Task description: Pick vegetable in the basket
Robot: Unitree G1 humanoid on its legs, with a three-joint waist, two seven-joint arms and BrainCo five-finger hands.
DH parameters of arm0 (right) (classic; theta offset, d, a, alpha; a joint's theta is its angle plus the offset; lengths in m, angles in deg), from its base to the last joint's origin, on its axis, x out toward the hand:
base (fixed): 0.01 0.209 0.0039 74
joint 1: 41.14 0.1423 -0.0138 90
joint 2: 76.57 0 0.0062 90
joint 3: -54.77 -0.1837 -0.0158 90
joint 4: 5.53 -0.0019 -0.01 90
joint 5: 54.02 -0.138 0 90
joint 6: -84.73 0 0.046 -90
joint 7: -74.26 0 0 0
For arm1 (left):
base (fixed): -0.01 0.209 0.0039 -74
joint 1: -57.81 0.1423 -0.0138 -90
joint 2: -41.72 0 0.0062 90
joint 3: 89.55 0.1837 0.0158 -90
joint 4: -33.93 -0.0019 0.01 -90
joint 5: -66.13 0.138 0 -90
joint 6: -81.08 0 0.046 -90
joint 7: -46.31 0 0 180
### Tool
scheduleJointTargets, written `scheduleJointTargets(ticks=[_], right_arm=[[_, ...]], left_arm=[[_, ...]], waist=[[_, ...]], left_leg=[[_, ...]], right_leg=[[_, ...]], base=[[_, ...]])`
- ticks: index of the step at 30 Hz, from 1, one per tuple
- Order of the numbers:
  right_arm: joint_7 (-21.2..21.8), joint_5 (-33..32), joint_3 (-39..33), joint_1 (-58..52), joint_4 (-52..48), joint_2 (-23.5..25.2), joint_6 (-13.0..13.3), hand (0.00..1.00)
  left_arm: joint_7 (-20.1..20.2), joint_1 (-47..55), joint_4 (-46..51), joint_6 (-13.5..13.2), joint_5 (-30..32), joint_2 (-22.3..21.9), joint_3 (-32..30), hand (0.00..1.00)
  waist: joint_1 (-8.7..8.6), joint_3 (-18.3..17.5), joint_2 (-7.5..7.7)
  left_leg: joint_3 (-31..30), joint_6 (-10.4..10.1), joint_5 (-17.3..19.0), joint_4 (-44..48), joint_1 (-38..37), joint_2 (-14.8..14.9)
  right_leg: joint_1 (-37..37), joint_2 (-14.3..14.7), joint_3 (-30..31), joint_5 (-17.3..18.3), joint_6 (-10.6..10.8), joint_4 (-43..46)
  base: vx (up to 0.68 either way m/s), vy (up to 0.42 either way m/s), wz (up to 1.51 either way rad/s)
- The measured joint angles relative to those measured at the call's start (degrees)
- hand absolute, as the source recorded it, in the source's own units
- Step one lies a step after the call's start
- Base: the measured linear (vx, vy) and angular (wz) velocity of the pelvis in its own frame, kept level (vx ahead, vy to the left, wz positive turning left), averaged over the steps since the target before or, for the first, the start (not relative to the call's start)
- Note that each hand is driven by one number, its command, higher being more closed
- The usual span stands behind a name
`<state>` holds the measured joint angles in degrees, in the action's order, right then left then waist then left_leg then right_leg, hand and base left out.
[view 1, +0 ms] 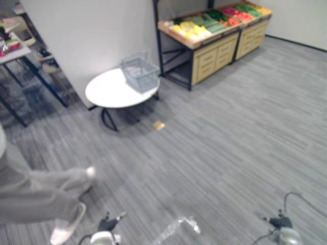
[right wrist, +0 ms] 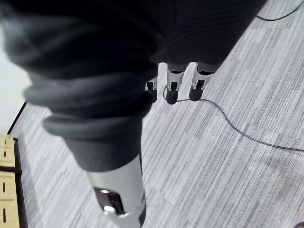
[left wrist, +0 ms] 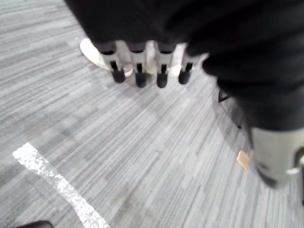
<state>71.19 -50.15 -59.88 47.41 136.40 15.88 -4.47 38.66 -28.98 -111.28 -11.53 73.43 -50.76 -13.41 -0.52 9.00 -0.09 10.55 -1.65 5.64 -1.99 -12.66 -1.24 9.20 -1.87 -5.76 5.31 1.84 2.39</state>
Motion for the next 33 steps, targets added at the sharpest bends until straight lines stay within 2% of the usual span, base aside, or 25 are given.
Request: scheduleJointTargets(ticks=[4, 19, 23, 25, 27, 29, 30, 31, 32, 33], right_arm=[[0.7, 0.61, 1.83, -0.3, -2.03, -0.22, 0.33, 0.0], [0.57, 0.81, 2.73, -1.02, -2.0, -0.74, 0.65, 0.0], [0.53, 0.77, 2.73, -0.98, -1.96, -0.66, 0.64, 0.0], [0.53, 0.74, 3.1, -0.77, -1.96, -0.4, 0.65, 0.0], [0.59, 0.73, 5.42, -1.09, -1.56, -0.41, 0.64, 0.0], [0.64, 0.72, 7.05, -1.07, -1.52, -0.8, 0.64, 0.0], [0.57, 0.68, 7.34, -0.89, -1.49, -1.44, 0.64, 0.0], [0.43, 0.62, 7.49, -0.94, -1.41, -1.69, 0.59, 0.0], [0.38, 0.57, 7.49, -0.94, -1.36, -1.74, 0.52, 0.0], [0.32, 0.55, 7.5, -0.71, -1.35, -1.98, 0.45, 0.0]], left_arm=[[-0.07, 0.62, 0.36, -0.24, -0.35, 0.0, 0.02, 0.0], [-0.06, 0.57, 0.34, -0.78, -2.57, -0.18, 0.65, 0.0], [-0.07, 0.33, 0.34, -0.77, -2.58, -0.18, 0.74, 0.0], [-0.08, 0.32, 0.34, -0.76, -2.6, -0.16, 0.59, 0.0], [-0.01, 0.68, 0.29, -0.69, -2.62, -0.29, 0.35, 0.0], [-0.01, 0.87, 0.39, -0.67, -2.67, -0.77, -0.04, 0.0], [-0.04, 1.34, 0.43, -0.57, -2.75, -1.52, -0.05, 0.0], [-0.04, 1.74, 0.37, -0.54, -2.76, -1.95, 0.02, 0.0], [-0.03, 1.77, 0.36, -0.52, -2.82, -2.21, 0.07, 0.0], [-0.01, 1.43, 0.5, -0.55, -2.88, -2.48, 0.25, 0.0]], waist=[[-0.7, -0.04, -0.08], [-0.95, -0.32, -0.18], [-1.07, -0.25, 0.02], [-0.94, -0.23, 0.61], [-0.92, 0.24, 1.21], [-0.75, 1.15, 0.8], [-0.45, 2.26, 0.2], [-0.11, 2.49, 0.06], [-0.03, 2.59, -0.03], [0.19, 2.48, 0.55]], left_leg=[[0.12, -0.23, 0.58, 0.22, 0.35, 0.34], [0.97, -0.32, 0.54, 0.17, 2.16, 0.78], [0.17, -0.66, 0.78, 0.47, 2.82, 0.54], [1.37, -1.45, 4.08, 6.1, 5.62, 1.08], [4.18, -3.33, 8.11, 22.33, 11.42, 3.91], [4.8, -4.06, 7.8, 37.77, 17.0, 7.4], [5.43, -3.57, 4.99, 50.89, 21.84, 11.41], [6.0, -2.64, 4.99, 54.59, 23.47, 12.35], [6.32, -2.77, 6.24, 54.22, 24.1, 12.23], [6.94, -2.94, 7.86, 51.26, 25.94, 11.42]], right_leg=[[-1.1, 0.06, -0.28, 1.34, -0.31, 2.35], [-3.98, 0.28, -0.7, 2.27, -0.6, 4.28], [-5.62, -0.35, -1.6, 4.43, -0.58, 7.26], [-7.3, -0.88, -1.49, 7.07, -0.84, 10.77], [-7.11, -0.9, -1.5, 10.31, -1.87, 13.19], [-5.33, 0.0, -1.27, 11.16, -2.37, 13.4], [-3.03, 1.25, -0.1, 12.41, -3.43, 13.82], [-1.92, 1.36, 0.65, 13.06, -3.6, 13.8], [-1.46, 0.98, 1.16, 13.46, -3.53, 13.78], [-1.05, 0.01, 1.83, 14.09, -3.11, 13.57]], base=[[-0.07, -0.036, 0.04], [-0.01, -0.015, -0.01], [0.05, -0.017, 0.12], [0.05, -0.045, 0.04], [0.05, -0.082, 0.07], [0.1, -0.075, -0.15], [0.19, -0.053, -0.38], [0.2, -0.007, -0.38], [0.29, 0.035, -0.34], [0.34, 0.063, -0.38]])
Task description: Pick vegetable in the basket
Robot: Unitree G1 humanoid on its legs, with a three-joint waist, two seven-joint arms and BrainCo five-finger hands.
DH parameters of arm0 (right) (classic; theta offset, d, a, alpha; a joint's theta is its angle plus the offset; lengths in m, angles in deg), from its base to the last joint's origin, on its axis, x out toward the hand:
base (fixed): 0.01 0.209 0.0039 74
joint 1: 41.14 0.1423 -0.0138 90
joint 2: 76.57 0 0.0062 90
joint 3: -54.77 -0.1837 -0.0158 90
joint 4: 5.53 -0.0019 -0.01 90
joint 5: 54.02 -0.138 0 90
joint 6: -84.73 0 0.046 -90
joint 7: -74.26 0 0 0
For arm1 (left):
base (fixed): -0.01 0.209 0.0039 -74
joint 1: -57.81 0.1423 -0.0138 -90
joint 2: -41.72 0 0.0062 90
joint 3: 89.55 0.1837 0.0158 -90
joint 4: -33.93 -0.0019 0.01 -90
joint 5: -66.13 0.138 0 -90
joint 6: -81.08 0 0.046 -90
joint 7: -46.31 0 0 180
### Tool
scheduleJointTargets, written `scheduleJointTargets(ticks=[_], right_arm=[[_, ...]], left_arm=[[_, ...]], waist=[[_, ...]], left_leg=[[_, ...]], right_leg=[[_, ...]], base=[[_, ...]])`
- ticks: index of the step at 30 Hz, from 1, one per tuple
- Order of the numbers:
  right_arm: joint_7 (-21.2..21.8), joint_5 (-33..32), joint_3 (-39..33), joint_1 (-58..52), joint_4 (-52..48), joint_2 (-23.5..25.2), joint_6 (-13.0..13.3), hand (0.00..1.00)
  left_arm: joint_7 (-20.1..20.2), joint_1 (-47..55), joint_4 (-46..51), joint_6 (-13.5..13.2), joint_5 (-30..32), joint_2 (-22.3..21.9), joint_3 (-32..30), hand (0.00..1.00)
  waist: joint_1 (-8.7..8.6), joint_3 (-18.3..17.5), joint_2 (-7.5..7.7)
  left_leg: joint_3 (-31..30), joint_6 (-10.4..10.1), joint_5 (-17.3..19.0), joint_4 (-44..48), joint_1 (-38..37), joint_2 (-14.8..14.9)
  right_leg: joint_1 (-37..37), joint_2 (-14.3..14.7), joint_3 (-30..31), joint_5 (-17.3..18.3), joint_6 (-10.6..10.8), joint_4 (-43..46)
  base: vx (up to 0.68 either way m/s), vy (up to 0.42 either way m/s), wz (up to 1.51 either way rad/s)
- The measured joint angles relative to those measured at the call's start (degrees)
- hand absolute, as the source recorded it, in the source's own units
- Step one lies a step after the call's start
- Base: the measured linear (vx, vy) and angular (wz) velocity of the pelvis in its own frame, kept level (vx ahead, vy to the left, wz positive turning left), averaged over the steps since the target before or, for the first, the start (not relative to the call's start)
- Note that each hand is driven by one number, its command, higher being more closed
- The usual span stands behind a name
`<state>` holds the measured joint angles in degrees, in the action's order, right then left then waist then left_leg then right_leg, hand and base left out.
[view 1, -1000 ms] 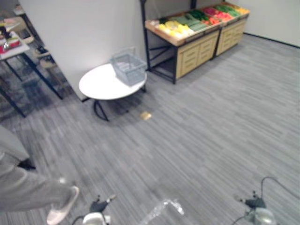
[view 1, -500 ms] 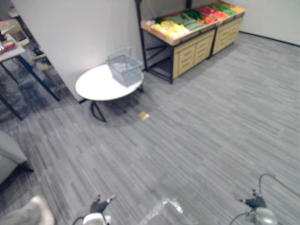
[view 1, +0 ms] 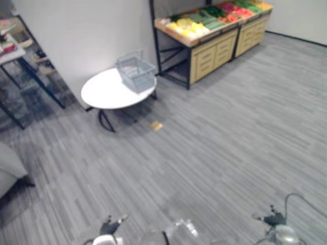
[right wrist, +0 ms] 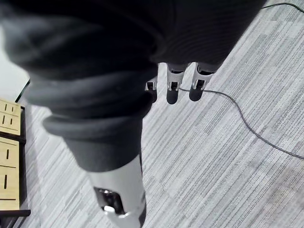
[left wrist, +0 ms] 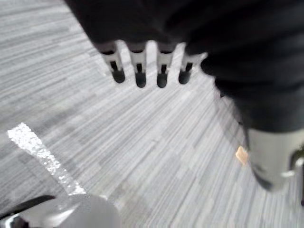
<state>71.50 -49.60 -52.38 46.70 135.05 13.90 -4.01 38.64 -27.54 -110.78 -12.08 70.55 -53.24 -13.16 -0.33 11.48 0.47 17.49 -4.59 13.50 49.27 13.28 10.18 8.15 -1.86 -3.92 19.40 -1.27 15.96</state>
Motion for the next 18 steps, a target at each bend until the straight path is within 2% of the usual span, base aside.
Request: scheduleJointTargets(ticks=[2, 3, 4, 6, 7, 8, 9, 10, 11, 12, 13, 14, 15, 16, 17, 18], right_arm=[[0.05, 0.0, -0.05, 1.09, 1.13, -0.39, -0.02, 0.0], [0.07, 0.0, -0.12, 1.66, 2.27, -0.41, -0.07, 0.0], [0.09, 0.0, -0.12, 1.87, 2.64, -0.36, -0.1, 0.0], [0.09, 0.01, 0.29, 2.18, 3.03, -0.37, -0.02, 0.0], [0.06, 0.02, 0.48, 2.08, 3.45, -0.2, 0.07, 0.0], [0.16, 0.03, 1.63, 2.02, 4.34, -0.06, 0.18, 0.0], [0.36, 0.24, 1.95, 1.78, 4.36, 0.58, 0.26, 0.0], [0.36, 0.27, 1.88, 1.78, 4.36, 1.01, 0.26, 0.0], [0.39, 0.36, 1.86, 1.66, 4.39, 1.66, 0.23, 0.0], [0.38, 0.55, 1.9, 1.66, 4.39, 2.26, 0.23, 0.0], [0.38, 0.64, 2.01, 1.74, 4.38, 2.49, 0.24, 0.0], [0.34, 0.74, 2.93, 1.95, 4.33, 2.45, 0.24, 0.0], [0.3, 1.46, 4.57, 2.34, 3.77, 2.25, 0.29, 0.0], [0.27, 1.81, 5.25, 2.42, 3.07, 2.2, 0.41, 0.0], [0.3, 1.87, 6.55, 2.3, 1.13, 2.01, 0.75, 0.0], [0.29, 1.94, 6.72, 2.26, -1.17, 2.01, 0.86, 0.0]], left_arm=[[0.01, -0.4, 0.01, -0.08, 0.01, -0.16, 0.01, 0.0], [0.0, -0.6, 0.02, -0.1, 0.02, -0.15, 0.08, 0.0], [-0.02, -0.77, 0.01, -0.12, 0.03, -0.18, 0.47, 0.0], [-0.04, -0.65, -0.1, -0.12, 0.04, -0.1, 0.93, 0.0], [-0.02, -0.51, -0.2, -0.11, 0.05, -0.05, 0.92, 0.0], [0.03, 0.08, -0.19, -0.09, 0.06, -0.38, 0.9, 0.0], [0.13, 0.46, -0.24, -0.11, 0.17, -0.73, 0.89, 0.0], [0.19, 0.51, -0.25, -0.13, 0.17, -0.72, 0.88, 0.0], [0.31, 0.46, -0.24, -0.11, 0.18, -0.58, 0.81, 0.0], [0.43, 0.46, -0.25, 0.01, 0.19, -0.42, 0.76, 0.0], [0.53, 0.42, -0.25, 0.02, 0.19, -0.37, 0.81, 0.0], [0.65, 0.33, -0.2, 0.09, 0.19, -0.42, 1.43, 0.0], [0.65, 0.19, -0.14, 0.08, 0.21, -0.35, 2.69, 0.0], [0.64, 0.06, -0.11, 0.07, 0.22, -0.38, 3.17, 0.0], [0.6, -0.26, 0.07, -0.02, 0.21, -0.23, 4.03, 0.0], [0.54, -0.83, 0.26, -0.07, 0.21, 0.19, 4.7, 0.0]], waist=[[0.48, 0.13, -0.13], [0.52, 0.17, -0.13], [0.69, 0.23, -0.25], [1.57, 0.33, -0.86], [2.09, 0.33, -0.57], [2.5, -0.03, -0.16], [2.67, -0.57, 1.37], [2.56, -0.65, 2.06], [2.24, -0.51, 3.7], [2.12, -0.3, 4.85], [2.07, -0.12, 5.09], [2.04, 0.24, 4.68], [1.97, 0.79, 3.77], [1.9, 0.94, 2.98], [1.53, 0.94, 1.49], [0.78, 1.0, 0.8]], left_leg=[[1.95, 0.54, -0.06, -9.67, 3.1, -1.48], [2.49, 0.58, -1.97, -17.34, 5.3, -2.81], [2.55, 0.38, -5.44, -26.23, 6.68, -3.97], [2.28, 0.71, -9.27, -35.53, 6.79, -4.42], [2.13, 1.79, -11.55, -34.64, 6.81, -4.6], [1.73, 3.24, -12.95, -31.88, 6.72, -5.58], [2.23, 5.82, -11.46, -30.36, 6.33, -7.33], [2.24, 6.98, -9.98, -29.24, 6.13, -8.18], [2.15, 8.5, -6.75, -26.68, 5.17, -9.58], [1.45, 9.27, -3.38, -24.7, 2.92, -10.77], [0.73, 9.5, -1.95, -24.42, 1.16, -11.27], [-0.54, 9.74, 0.06, -24.56, -3.17, -11.61], [-1.86, 9.7, 0.6, -26.89, -8.39, -11.66], [-3.2, 9.69, 0.6, -28.9, -11.02, -11.63], [-5.57, 9.33, 0.37, -33.27, -15.61, -11.28], [-7.88, 8.96, 0.12, -36.27, -19.06, -10.97]], right_leg=[[0.36, -1.64, 1.51, 0.1, 0.17, -1.03], [1.39, -2.82, 1.58, -0.05, 0.77, -3.07], [2.92, -3.65, 1.64, -0.05, 1.72, -5.6], [5.91, -4.09, 2.21, 0.92, 3.62, -8.43], [6.86, -4.6, 2.44, 1.69, 3.79, -8.35], [6.84, -5.89, 2.82, 2.33, 2.9, -4.92], [4.35, -7.96, 2.84, 2.12, 3.31, 2.54], [2.59, -8.9, 2.92, 1.57, 4.39, 7.64], [-0.49, -10.52, 3.58, -1.21, 8.86, 17.32], [-3.54, -11.23, 5.42, -7.98, 13.55, 27.91], [-5.02, -11.23, 6.19, -11.92, 15.99, 33.27], [-8.37, -10.91, 6.09, -12.37, 16.82, 44.61], [-11.91, -10.33, 4.55, -10.96, 14.24, 52.39], [-13.74, -9.88, 3.35, -9.91, 12.37, 54.4], [-17.39, -9.31, 0.28, -7.92, 9.0, 54.89], [-20.76, -9.22, -2.03, -6.6, 6.93, 51.47]], base=[[0.32, 0.09, -0.34], [0.38, 0.158, -0.18], [0.47, 0.206, -0.14], [0.43, 0.243, -0.26], [0.54, 0.311, -0.36], [0.6, 0.288, -0.21], [0.62, 0.27, -0.05], [0.65, 0.258, 0.2], [0.66, 0.245, 0.35], [0.78, 0.259, 0.38], [0.63, 0.176, 0.4], [0.68, 0.145, 0.33], [0.53, 0.081, 0.31], [0.6, 0.071, 0.37], [0.47, -0.004, 0.65], [0.57, -0.062, 0.91]])
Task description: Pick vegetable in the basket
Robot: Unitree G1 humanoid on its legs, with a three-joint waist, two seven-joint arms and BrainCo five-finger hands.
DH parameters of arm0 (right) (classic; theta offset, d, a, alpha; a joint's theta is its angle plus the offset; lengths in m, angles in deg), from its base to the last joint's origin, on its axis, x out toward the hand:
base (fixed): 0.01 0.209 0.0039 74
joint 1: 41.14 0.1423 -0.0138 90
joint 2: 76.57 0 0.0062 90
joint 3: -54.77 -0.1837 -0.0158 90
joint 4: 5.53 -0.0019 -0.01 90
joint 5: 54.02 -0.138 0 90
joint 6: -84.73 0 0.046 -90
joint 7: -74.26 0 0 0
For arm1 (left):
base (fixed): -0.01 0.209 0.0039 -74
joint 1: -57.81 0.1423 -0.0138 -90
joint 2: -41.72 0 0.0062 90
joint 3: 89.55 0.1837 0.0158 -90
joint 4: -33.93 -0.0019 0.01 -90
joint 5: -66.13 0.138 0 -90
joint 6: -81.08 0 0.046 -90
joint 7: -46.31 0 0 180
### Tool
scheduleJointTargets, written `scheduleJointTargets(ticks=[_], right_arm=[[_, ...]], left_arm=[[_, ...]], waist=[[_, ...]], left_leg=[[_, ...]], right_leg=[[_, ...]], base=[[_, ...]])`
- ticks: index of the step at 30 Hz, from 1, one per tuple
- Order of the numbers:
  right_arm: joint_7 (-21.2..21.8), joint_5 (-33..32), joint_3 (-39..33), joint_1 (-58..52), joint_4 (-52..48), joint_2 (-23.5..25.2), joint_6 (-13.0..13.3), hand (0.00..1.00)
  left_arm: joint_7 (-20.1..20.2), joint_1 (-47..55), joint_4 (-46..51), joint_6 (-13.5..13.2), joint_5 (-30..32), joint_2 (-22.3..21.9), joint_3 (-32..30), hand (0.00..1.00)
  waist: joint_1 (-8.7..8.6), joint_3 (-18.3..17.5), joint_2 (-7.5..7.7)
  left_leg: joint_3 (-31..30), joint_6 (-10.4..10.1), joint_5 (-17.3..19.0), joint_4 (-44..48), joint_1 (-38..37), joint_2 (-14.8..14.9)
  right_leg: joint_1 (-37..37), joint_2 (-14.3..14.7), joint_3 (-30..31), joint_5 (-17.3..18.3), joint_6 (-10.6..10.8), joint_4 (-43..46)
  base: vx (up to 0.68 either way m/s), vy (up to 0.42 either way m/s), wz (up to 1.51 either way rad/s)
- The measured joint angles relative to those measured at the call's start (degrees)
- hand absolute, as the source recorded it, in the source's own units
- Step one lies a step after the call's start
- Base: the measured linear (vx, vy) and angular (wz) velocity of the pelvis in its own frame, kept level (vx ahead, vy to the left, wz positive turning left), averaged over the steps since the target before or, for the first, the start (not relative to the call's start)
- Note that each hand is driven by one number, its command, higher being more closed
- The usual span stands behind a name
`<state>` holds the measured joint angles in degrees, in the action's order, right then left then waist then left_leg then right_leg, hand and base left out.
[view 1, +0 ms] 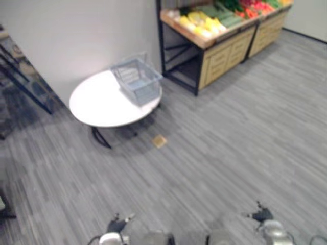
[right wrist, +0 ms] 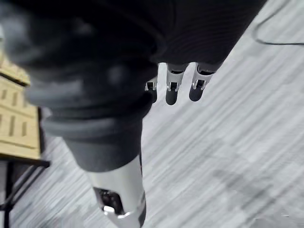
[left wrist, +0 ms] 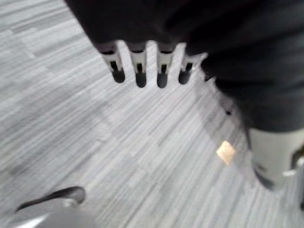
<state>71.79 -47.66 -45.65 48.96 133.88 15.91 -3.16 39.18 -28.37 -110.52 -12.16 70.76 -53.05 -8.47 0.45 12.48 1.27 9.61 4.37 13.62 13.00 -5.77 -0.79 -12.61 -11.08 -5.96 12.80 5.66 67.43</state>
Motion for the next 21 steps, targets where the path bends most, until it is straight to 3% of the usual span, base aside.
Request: scheduleJointTargets(ticks=[2, 3, 4, 5, 6, 7, 8, 9, 10, 11, 12, 13, 15, 17, 19, 21], right_arm=[[-0.02, 0.27, -0.04, 0.03, -1.53, -0.18, 0.03, 0.0], [-0.03, 0.47, -0.07, -0.05, -1.91, -0.81, -0.05, 0.0], [-0.04, 0.47, -0.2, -0.07, -2.17, -1.09, -0.08, 0.0], [-0.13, 0.47, -0.4, -0.18, -2.79, -1.36, -0.15, 0.0], [-0.26, 0.48, -0.48, -0.22, -4.16, -1.9, -0.17, 0.0], [-0.32, 0.53, -0.45, -0.1, -5.36, -2.41, -0.17, 0.0], [-0.47, 0.61, -0.29, 0.56, -6.43, -3.09, -0.16, 0.0], [-0.71, 1.41, 0.01, 2.24, -7.73, -3.63, -0.18, 0.0], [-0.7, 2.6, 1.39, 4.12, -9.91, -4.89, -0.19, 0.0], [-0.69, 3.14, 2.18, 4.9, -11.0, -5.77, -0.11, 0.0], [-0.71, 4.21, 2.62, 5.98, -12.73, -7.15, -0.12, 0.0], [-0.9, 4.88, 3.49, 6.87, -13.61, -8.26, -0.13, 0.0], [-1.53, 4.89, 4.52, 8.18, -15.42, -9.38, -0.1, 0.0], [-2.24, 4.89, 4.84, 10.7, -16.08, -10.22, -0.08, 0.0], [-2.34, 4.91, 5.88, 13.76, -16.04, -12.36, -0.09, 0.0], [-2.36, 4.95, 7.79, 18.21, -15.98, -15.01, -0.1, 0.0]], left_arm=[[-0.16, -0.43, 0.44, -0.04, 0.0, 0.33, 0.11, 0.0], [-0.48, -1.34, 0.57, -0.18, 0.0, 0.21, 0.29, 0.0], [-0.53, -1.38, 0.55, -0.41, 0.0, 0.21, 0.55, 0.0], [-0.56, -1.85, 0.58, -0.68, 0.07, 0.25, 0.8, 0.0], [-0.59, -2.47, 0.48, -1.12, 0.15, 0.4, 0.77, 0.0], [-0.61, -2.41, 0.49, -1.43, 0.21, 0.61, 0.76, 0.0], [-0.65, -2.12, 0.01, -1.49, 0.3, 0.57, 0.69, 0.0], [-0.53, -0.95, -0.73, -1.54, 0.31, 0.53, 0.68, 0.0], [-0.44, 0.61, -1.03, -1.55, 0.3, 0.01, 0.68, 0.0], [-0.43, 1.05, -1.05, -1.54, 0.26, -0.36, 0.67, 0.0], [-0.42, 1.9, -1.65, -1.45, 0.22, -0.92, 0.64, 0.0], [-0.38, 2.93, -1.64, -1.38, 0.13, -1.22, 0.72, 0.0], [-0.37, 3.95, -1.62, -1.2, 0.14, -1.44, 0.68, 0.0], [-0.38, 4.43, -1.42, -1.19, 0.16, -1.54, 0.55, 0.0], [-0.36, 4.79, -1.13, -1.17, 0.16, -1.61, -0.26, 0.0], [-0.28, 5.5, -1.07, -1.09, 0.21, -1.65, -1.01, 0.0]], waist=[[-0.98, 0.47, -0.35], [-1.89, 0.56, -0.5], [-2.04, 0.6, -0.51], [-2.15, 0.54, -0.43], [-2.12, 0.46, 0.13], [-1.95, 0.06, 1.24], [-1.79, 0.41, 0.91], [-1.56, 0.39, 0.22], [-1.68, 0.92, -1.13], [-1.73, 1.08, -2.18], [-1.69, 1.85, -3.23], [-1.29, 2.59, -3.52], [0.15, 3.54, -3.51], [0.94, 3.76, -2.97], [1.47, 3.79, -2.99], [1.48, 3.93, -2.7]], left_leg=[[-2.55, -0.24, -0.15, -1.85, -2.82, 0.4], [-5.76, -0.28, -0.16, -2.37, -4.05, 1.27], [-6.64, -0.37, -0.2, -2.92, -4.55, 1.71], [-7.83, -1.61, -0.14, -3.11, -4.41, 2.49], [-9.2, -4.4, 1.1, -3.1, -4.62, 3.3], [-9.98, -7.23, 3.16, -3.03, -5.53, 3.98], [-11.35, -8.54, 5.23, -2.7, -6.59, 5.4], [-12.59, -9.11, 5.72, -0.02, -6.77, 6.51], [-13.01, -9.06, 5.53, 8.27, -3.98, 8.28], [-13.17, -9.06, 5.07, 14.0, -1.76, 9.45], [-12.31, -9.11, 0.67, 26.45, 3.2, 11.89], [-9.18, -7.2, -4.65, 36.86, 6.76, 15.08], [-1.55, -4.8, -3.46, 47.83, 10.35, 18.71], [5.13, -4.3, -3.03, 48.47, 14.46, 18.37], [10.26, -4.9, -2.68, 41.29, 17.77, 16.81], [15.45, -5.69, -2.82, 23.0, 19.22, 12.83]], right_leg=[[-2.7, 0.1, -1.06, 1.3, -1.78, -9.55], [-4.35, 0.29, -0.61, 1.07, -1.5, -24.02], [-4.51, 0.45, 0.18, 0.4, -0.77, -30.6], [-4.46, 0.39, 2.03, -1.13, 0.38, -40.56], [-4.22, -0.15, 4.95, -3.9, 0.98, -50.59], [-4.09, -0.73, 6.68, -4.55, 2.11, -53.28], [-4.18, -0.03, 6.57, -9.66, 4.11, -50.48], [-5.35, 1.25, 6.66, -8.92, 2.87, -44.4], [-4.82, 1.77, 4.86, -5.16, 1.24, -40.63], [-3.94, 2.24, 3.52, -3.9, 0.32, -39.66], [-0.75, 3.0, 1.1, -1.6, -0.97, -38.55], [3.92, 3.3, -0.89, 0.13, -2.42, -38.99], [11.42, 3.4, -2.84, 2.05, -3.8, -42.41], [16.95, 2.88, -4.63, 2.31, -3.88, -47.56], [19.89, 2.89, -6.54, 2.25, -3.77, -51.31], [23.4, 2.87, -9.06, 1.63, -2.38, -55.5]], base=[[0.43, -0.121, 1.05], [0.36, -0.171, 1.11], [0.52, -0.28, 1.27], [0.43, -0.302, 1.24], [0.45, -0.326, 1.34], [0.5, -0.429, 1.22], [0.51, -0.477, 0.93], [0.59, -0.583, 0.75], [0.46, -0.445, 0.57], [0.44, -0.401, 0.55], [0.42, -0.343, 0.63], [0.42, -0.329, 0.6], [0.34, -0.248, 0.35], [0.38, -0.215, 0.38], [0.35, -0.081, 0.38], [0.36, 0.028, 0.37]])
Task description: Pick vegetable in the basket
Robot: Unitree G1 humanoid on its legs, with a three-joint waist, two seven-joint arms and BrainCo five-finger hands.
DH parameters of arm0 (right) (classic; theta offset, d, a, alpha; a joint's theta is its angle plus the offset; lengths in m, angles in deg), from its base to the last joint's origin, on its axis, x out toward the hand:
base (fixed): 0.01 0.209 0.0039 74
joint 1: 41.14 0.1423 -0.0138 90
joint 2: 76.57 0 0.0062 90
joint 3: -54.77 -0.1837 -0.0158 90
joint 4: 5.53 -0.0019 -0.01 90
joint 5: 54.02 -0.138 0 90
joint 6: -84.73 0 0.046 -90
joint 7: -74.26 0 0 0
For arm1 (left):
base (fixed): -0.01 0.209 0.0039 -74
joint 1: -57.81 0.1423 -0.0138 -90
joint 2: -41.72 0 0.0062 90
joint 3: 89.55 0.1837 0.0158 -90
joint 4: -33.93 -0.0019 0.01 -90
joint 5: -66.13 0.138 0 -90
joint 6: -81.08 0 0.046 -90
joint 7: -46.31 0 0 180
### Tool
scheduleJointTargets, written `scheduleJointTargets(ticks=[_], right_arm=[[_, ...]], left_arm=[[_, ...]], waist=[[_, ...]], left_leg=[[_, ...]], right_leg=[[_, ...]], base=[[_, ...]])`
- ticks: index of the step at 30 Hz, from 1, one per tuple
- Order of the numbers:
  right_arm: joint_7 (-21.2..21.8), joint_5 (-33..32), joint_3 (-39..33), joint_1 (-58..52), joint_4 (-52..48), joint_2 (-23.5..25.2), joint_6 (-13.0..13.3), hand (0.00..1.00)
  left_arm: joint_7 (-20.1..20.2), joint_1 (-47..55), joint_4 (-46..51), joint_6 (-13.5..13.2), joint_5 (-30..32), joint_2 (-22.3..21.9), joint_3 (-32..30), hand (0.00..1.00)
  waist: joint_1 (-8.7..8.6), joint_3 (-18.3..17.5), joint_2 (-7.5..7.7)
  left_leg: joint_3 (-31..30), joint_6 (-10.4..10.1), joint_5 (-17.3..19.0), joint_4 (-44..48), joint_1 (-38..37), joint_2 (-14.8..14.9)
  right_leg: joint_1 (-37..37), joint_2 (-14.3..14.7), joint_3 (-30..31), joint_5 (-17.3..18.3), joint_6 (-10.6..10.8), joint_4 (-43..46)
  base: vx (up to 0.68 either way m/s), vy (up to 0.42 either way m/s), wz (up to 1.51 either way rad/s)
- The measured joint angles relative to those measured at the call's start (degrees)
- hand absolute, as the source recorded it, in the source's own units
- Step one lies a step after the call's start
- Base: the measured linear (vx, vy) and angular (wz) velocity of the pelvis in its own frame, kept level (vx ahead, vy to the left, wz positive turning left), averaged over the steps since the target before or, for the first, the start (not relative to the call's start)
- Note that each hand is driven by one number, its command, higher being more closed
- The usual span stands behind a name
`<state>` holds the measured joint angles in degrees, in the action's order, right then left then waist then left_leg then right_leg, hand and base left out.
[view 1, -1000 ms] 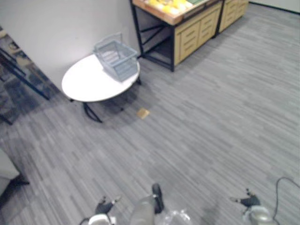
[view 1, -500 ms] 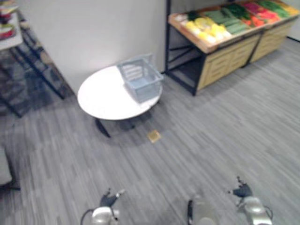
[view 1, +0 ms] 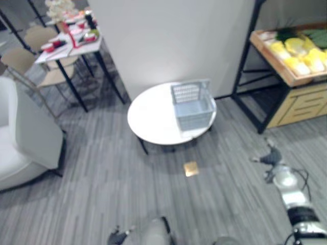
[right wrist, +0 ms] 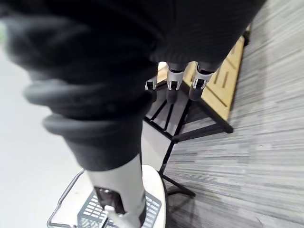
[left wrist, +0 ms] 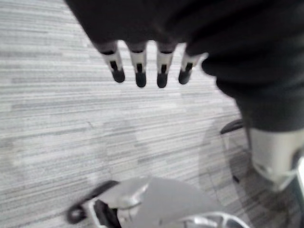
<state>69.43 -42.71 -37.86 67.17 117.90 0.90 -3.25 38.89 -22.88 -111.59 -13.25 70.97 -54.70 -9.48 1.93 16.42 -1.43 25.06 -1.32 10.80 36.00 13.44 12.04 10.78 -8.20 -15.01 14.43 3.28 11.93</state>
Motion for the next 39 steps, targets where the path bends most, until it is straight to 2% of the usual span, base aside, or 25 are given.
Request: scheduleJointTargets(ticks=[1, 3, 4, 5, 6, 7, 8, 9, 10, 11, 12, 13, 14, 15, 17, 18, 19, 20, 21, 22, 24, 26, 29, 35, 39], right_arm=[[-0.05, 0.0, 0.65, 1.14, 0.0, -0.76, 0.02, 0.0], [-0.16, 0.02, 2.21, 5.81, 0.07, -2.69, 0.03, 0.0], [-0.27, 0.03, 2.47, 6.75, 0.09, -2.98, 0.09, 0.0], [-1.03, 0.15, 2.99, 7.59, 0.14, -3.61, 0.5, 0.0], [-1.25, 1.22, 3.27, 7.61, 0.27, -3.4, 0.94, 0.0], [-1.13, 2.05, 3.35, 7.63, 0.34, -3.35, 0.96, 0.0], [-1.16, 2.69, 3.22, 8.34, 0.34, -3.39, 1.04, 0.0], [-1.44, 4.28, 3.21, 8.69, 0.34, -3.38, 1.08, 0.0], [-1.68, 4.97, 3.21, 8.69, 0.34, -3.38, 1.1, 0.0], [-1.98, 5.78, 3.32, 8.73, 0.34, -3.35, 1.16, 0.0], [-2.23, 6.24, 4.27, 8.92, 0.21, -3.33, 1.21, 0.0], [-2.3, 6.24, 4.82, 8.92, -0.01, -3.33, 1.21, 0.0], [-2.31, 6.24, 5.57, 8.92, -0.8, -3.33, 1.22, 0.0], [-2.48, 6.3, 5.79, 8.95, -2.71, -3.36, 1.37, 0.0], [-2.68, 6.41, 5.67, 9.11, -3.85, -3.51, 1.62, 0.0], [-2.67, 6.81, 5.57, 9.12, -4.18, -3.6, 1.67, 0.0], [-2.69, 6.84, 5.48, 9.07, -4.46, -3.59, 1.66, 0.0], [-2.69, 6.89, 5.37, 9.07, -4.54, -3.6, 1.62, 0.0], [-2.75, 6.89, 5.23, 9.13, -4.59, -3.6, 1.56, 0.0], [-2.77, 6.9, 5.26, 9.17, -4.7, -3.64, 1.55, 0.0], [-3.13, 8.04, 5.5, 9.81, -5.58, -3.64, 1.19, 0.0], [-3.45, 8.79, 5.89, 10.08, -5.81, -3.64, 1.05, 0.0], [-3.46, 9.09, 7.02, 10.53, -5.81, -3.67, 0.97, 0.0], [-3.23, 10.46, 12.51, 12.92, -2.68, -3.62, 1.07, 0.0], [-3.28, 11.22, 14.52, 20.89, 4.24, -3.63, 1.11, 0.0]], left_arm=[[0.13, 0.0, -0.01, 0.02, 0.04, -0.02, -0.01, 0.0], [0.7, -0.38, -0.37, 0.02, 0.06, -0.16, 0.0, 0.0], [0.9, 0.08, -0.41, 0.07, 0.06, -0.39, 0.01, 0.0], [1.03, 0.34, -0.43, 0.05, 0.08, -1.02, 0.05, 0.0], [1.04, 0.2, -0.66, 0.06, 0.35, -1.18, 0.03, 0.0], [1.04, 0.07, -0.69, 0.05, 0.36, -1.39, 0.02, 0.0], [1.08, 0.11, -0.55, 0.04, 0.45, -1.99, 0.03, 0.0], [1.22, 0.15, -0.52, 0.14, 0.51, -1.62, -0.94, 0.0], [1.15, 0.21, -0.54, 0.27, 0.51, -1.49, -1.21, 0.0], [1.03, 0.24, -0.54, 0.67, 0.51, -1.07, -1.23, 0.0], [0.98, 0.24, -0.71, 1.25, 0.63, -0.49, -1.03, 0.0], [0.97, 0.22, -0.75, 1.25, 0.66, -0.29, -0.89, 0.0], [0.94, 0.19, -0.8, 1.27, 0.85, -0.06, -0.59, 0.0], [0.93, -0.42, -0.76, 1.25, 0.97, 0.51, 0.51, 0.0], [0.96, -1.53, -0.64, 1.29, 0.97, 0.87, 1.15, 0.0], [0.99, -2.21, -0.46, 1.26, 0.88, 0.87, 1.22, 0.0], [0.98, -2.35, 0.13, 1.17, 0.87, 0.9, 1.24, 0.0], [1.0, -2.33, 0.48, 1.12, 0.88, 1.01, 1.35, 0.0], [1.0, -2.34, 0.85, 1.07, 0.88, 1.28, 1.83, 0.0], [0.98, -2.45, 0.71, 1.1, 0.87, 1.17, 1.78, 0.0], [1.03, -2.15, 0.79, 1.11, 0.87, -0.31, 2.3, 0.0], [1.02, -1.97, 0.79, 1.11, 0.88, -0.62, 2.86, 0.0], [1.02, -1.86, 0.74, 1.12, 0.97, -0.66, 2.88, 0.0], [0.94, -2.0, 0.65, 1.09, 1.08, -0.94, 3.4, 0.0], [0.53, -3.36, 0.67, 0.58, 0.88, -0.96, 4.2, 0.0]], waist=[[-0.08, 0.08, 0.14], [0.14, 0.77, 1.31], [0.28, 0.76, 1.29], [0.5, 0.5, 0.83], [1.2, 0.57, 2.42], [1.59, 0.36, 3.6], [2.03, 0.33, 5.26], [2.39, 0.48, 6.14], [2.65, 0.54, 6.22], [3.17, 0.67, 6.27], [2.96, 0.95, 6.02], [2.86, 1.06, 5.84], [2.74, 1.07, 5.57], [2.48, 0.98, 5.65], [1.78, 0.97, 5.83], [1.13, 0.89, 5.72], [0.73, 0.79, 5.75], [0.71, 0.73, 6.03], [0.84, 0.57, 6.8], [0.83, 0.52, 6.82], [0.9, 0.29, 3.31], [0.5, 0.3, 2.51], [-0.14, 0.31, 2.51], [-0.25, 0.77, 1.51], [-0.22, 2.53, -0.37]], left_leg=[[1.04, 0.14, -0.67, -5.01, 0.06, -1.07], [2.71, 0.62, -7.24, -22.66, 0.21, -5.03], [2.47, 0.81, -9.46, -26.58, -0.04, -5.83], [2.18, 2.23, -15.22, -30.77, -1.2, -6.44], [1.86, 6.65, -17.42, -30.72, -3.01, -8.57], [1.99, 7.1, -16.26, -30.23, -3.36, -9.73], [1.91, 8.37, -13.61, -27.94, -3.93, -11.46], [1.39, 8.76, -10.42, -24.55, -5.11, -12.34], [1.08, 8.8, -8.87, -23.43, -6.28, -12.56], [0.65, 8.75, -6.68, -22.57, -8.87, -13.01], [-1.43, 8.72, -4.81, -22.73, -13.26, -13.65], [-2.25, 8.56, -4.36, -23.09, -14.9, -13.67], [-3.25, 8.18, -3.97, -24.37, -17.16, -13.61], [-5.02, 7.8, -3.78, -26.55, -18.84, -13.7], [-7.39, 7.12, -3.7, -27.4, -19.29, -13.56], [-8.97, 6.24, -3.65, -27.76, -19.29, -13.22], [-9.84, 5.16, -3.24, -27.3, -18.78, -13.11], [-10.42, 4.57, -2.89, -26.97, -18.72, -13.31], [-10.99, 3.28, -2.09, -25.87, -18.78, -13.73], [-11.49, 2.57, -1.61, -25.26, -18.67, -13.78], [-12.03, 0.15, -0.85, -25.03, -17.81, -10.3], [-12.21, -1.36, -1.62, -26.75, -17.44, -8.67], [-12.34, -2.92, -3.02, -29.61, -17.6, -7.11], [-11.97, -2.94, -4.09, -30.65, -16.26, -7.17], [-11.77, -2.14, -5.1, -30.24, -12.31, -7.94]], right_leg=[[0.79, -0.11, -0.62, -0.05, 0.32, -1.02], [3.9, -1.36, -2.15, 0.36, 2.16, -3.42], [4.63, -1.47, -2.18, 0.65, 2.62, -3.57], [6.68, -1.38, -1.89, 1.26, 3.6, -3.67], [8.23, -3.37, -1.21, 1.71, 4.31, -2.26], [7.7, -4.94, -0.71, 1.66, 4.46, -0.14], [6.06, -7.49, 0.76, 0.45, 6.02, 6.24], [3.97, -9.23, 3.04, -2.29, 6.27, 15.09], [2.55, -9.91, 4.43, -4.45, 6.41, 20.64], [-0.54, -10.52, 7.43, -7.59, 7.42, 30.85], [-5.6, -9.47, 11.17, -7.25, 7.11, 46.29], [-7.55, -8.42, 12.26, -6.56, 6.34, 49.75], [-10.19, -7.27, 12.81, -5.2, 4.71, 51.09], [-14.31, -6.88, 12.45, -3.15, 1.95, 46.02], [-17.64, -6.32, 12.88, -1.77, 1.37, 35.39], [-18.35, -5.25, 13.66, -2.1, 1.91, 24.31], [-17.41, -4.63, 13.92, -4.46, 3.62, 12.09], [-17.21, -4.9, 13.72, -6.54, 4.21, 8.47], [-16.93, -5.33, 13.57, -11.11, 4.14, 4.59], [-16.45, -5.23, 13.23, -11.73, 4.75, 3.41], [-15.52, -2.48, 10.74, -12.67, 4.8, 0.66], [-15.57, -0.81, 9.72, -13.15, 4.13, -1.1], [-15.59, 1.2, 9.05, -13.94, 3.08, -3.53], [-15.57, 1.66, 9.15, -16.55, 3.01, -7.93], [-18.93, 1.01, 9.45, -18.39, 2.34, -8.93]], base=[[0.38, 0.061, 0.31], [0.55, 0.151, 0.25], [0.6, 0.208, 0.16], [0.51, 0.206, 0.17], [0.52, 0.224, 0.17], [0.53, 0.248, 0.23], [0.54, 0.24, 0.3], [0.54, 0.225, 0.33], [0.52, 0.175, 0.25], [0.48, 0.131, 0.39], [0.51, 0.109, 0.43], [0.38, 0.056, 0.53], [0.3, 0.012, 0.54], [0.23, -0.013, 0.58], [0.26, -0.073, 0.69], [0.31, -0.161, 0.86], [0.2, -0.124, 0.77], [0.27, -0.229, 0.64], [0.16, -0.151, 0.43], [0.28, -0.266, 0.36], [0.23, -0.245, 0.16], [0.18, -0.221, 0.1], [0.12, -0.155, -0.01], [0.02, -0.014, -0.03], [-0.1, 0.022, 0.0]])
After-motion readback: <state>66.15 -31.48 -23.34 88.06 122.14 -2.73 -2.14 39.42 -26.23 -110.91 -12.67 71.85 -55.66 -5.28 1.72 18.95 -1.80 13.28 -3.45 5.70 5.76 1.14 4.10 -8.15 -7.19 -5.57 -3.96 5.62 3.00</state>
